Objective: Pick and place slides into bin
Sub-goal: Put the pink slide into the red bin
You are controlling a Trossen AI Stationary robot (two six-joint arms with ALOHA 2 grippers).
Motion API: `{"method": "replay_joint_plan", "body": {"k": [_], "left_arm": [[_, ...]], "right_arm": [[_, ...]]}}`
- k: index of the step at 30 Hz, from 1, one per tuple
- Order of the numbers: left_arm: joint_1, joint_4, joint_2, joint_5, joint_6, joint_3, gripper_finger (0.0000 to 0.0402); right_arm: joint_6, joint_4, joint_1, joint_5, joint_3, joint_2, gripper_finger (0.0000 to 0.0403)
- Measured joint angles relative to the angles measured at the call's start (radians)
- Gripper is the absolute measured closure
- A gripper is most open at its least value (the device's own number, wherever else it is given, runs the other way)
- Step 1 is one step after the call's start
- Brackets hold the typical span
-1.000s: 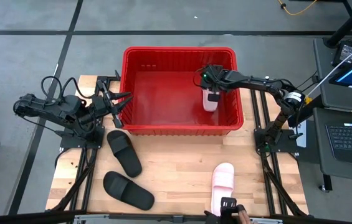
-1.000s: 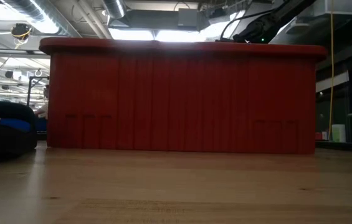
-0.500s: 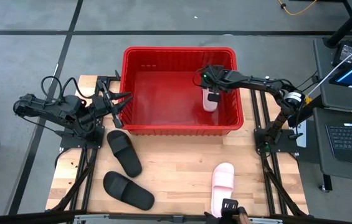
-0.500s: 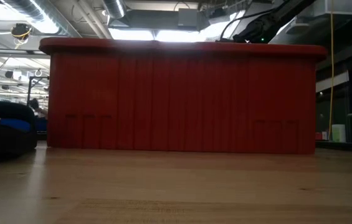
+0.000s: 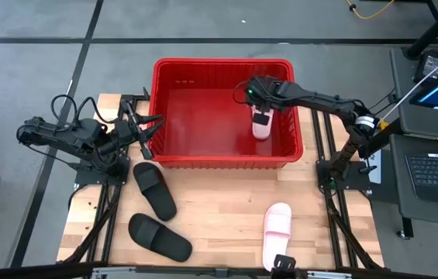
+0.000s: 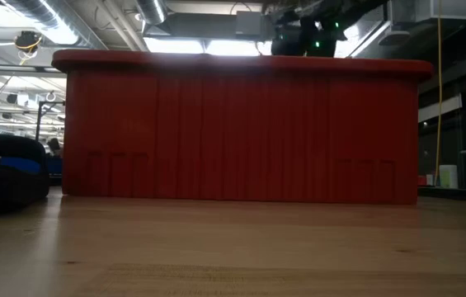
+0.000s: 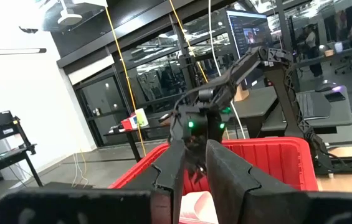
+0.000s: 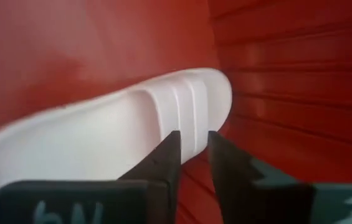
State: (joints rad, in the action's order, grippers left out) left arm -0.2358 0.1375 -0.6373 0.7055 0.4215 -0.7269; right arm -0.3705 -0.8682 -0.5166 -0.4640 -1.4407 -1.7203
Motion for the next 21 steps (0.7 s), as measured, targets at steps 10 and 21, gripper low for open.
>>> {"method": "replay_joint_plan", "body": {"k": [10, 21], "left_arm": [[0.000, -0.007, 0.000, 0.000, 0.003, 0.000, 0.0338], [0.000, -0.075, 0.001, -0.210, 0.009, 0.000, 0.0358]], "right_arm": [[0.118, -0.225, 0.094, 0.003, -0.268, 0.000, 0.0393], [0.301, -0.453, 0.291, 0.004, -0.588, 0.000, 0.0399]]}}
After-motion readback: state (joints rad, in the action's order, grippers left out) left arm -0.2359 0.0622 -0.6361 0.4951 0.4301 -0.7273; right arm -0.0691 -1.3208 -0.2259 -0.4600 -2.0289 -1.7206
